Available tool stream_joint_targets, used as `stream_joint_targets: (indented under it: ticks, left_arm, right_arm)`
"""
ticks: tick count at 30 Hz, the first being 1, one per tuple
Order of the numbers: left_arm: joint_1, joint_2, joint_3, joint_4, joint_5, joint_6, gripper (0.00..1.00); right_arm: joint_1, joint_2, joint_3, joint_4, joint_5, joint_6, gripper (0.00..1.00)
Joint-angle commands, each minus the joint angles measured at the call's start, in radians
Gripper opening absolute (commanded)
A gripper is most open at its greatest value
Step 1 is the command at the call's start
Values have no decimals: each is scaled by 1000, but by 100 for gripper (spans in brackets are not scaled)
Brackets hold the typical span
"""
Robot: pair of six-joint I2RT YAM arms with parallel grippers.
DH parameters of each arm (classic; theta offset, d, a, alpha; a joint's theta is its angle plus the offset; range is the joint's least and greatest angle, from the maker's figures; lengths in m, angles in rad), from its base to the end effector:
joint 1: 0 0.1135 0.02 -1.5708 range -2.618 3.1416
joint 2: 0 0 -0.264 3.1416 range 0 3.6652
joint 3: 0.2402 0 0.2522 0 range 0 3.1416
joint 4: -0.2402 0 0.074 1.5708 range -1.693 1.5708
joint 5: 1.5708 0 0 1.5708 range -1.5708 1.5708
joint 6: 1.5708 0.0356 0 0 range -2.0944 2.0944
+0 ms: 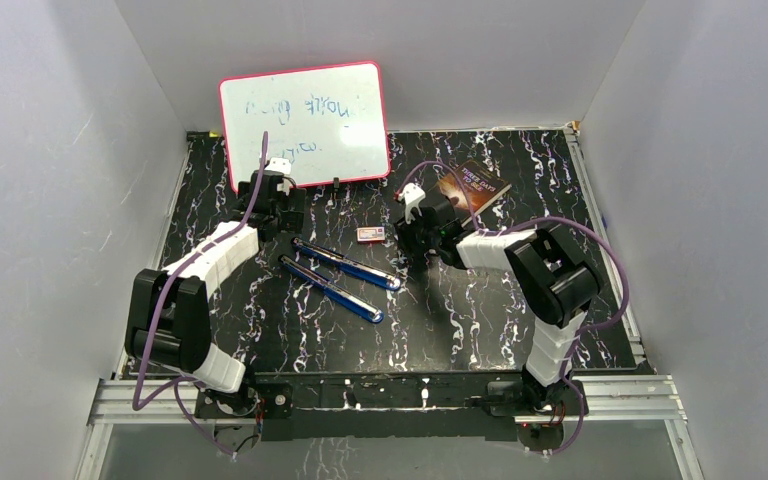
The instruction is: Load the staples into the stapler
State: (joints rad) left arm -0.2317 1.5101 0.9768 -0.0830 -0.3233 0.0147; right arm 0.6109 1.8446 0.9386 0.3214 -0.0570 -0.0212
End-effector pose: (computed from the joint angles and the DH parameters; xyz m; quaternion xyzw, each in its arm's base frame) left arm 0.3271 -0.0655 0.2419 0.0344 0.8791 0.0930 0.4662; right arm 0.3110 0.2202 0.1514 -0.2865 0.8327 0.1615 0.4455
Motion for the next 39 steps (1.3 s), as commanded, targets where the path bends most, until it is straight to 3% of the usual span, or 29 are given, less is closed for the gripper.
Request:
stream_joint_targets:
  ticks: [1, 12, 24, 39]
  left_arm:
    - [7, -48, -3, 8, 10, -8, 98]
    - [7, -49, -3, 8, 10, -7, 98]
    - [7, -50, -4, 8, 12, -6, 98]
    - [7, -53, -4, 8, 11, -5, 98]
  right_arm:
    - [14, -68, -4, 46, 32, 5, 51]
    - [51, -58, 20, 49, 116, -11, 51]
    - [50, 3, 7, 46, 97, -15, 47]
    - [51, 44, -92, 123, 122, 26, 34]
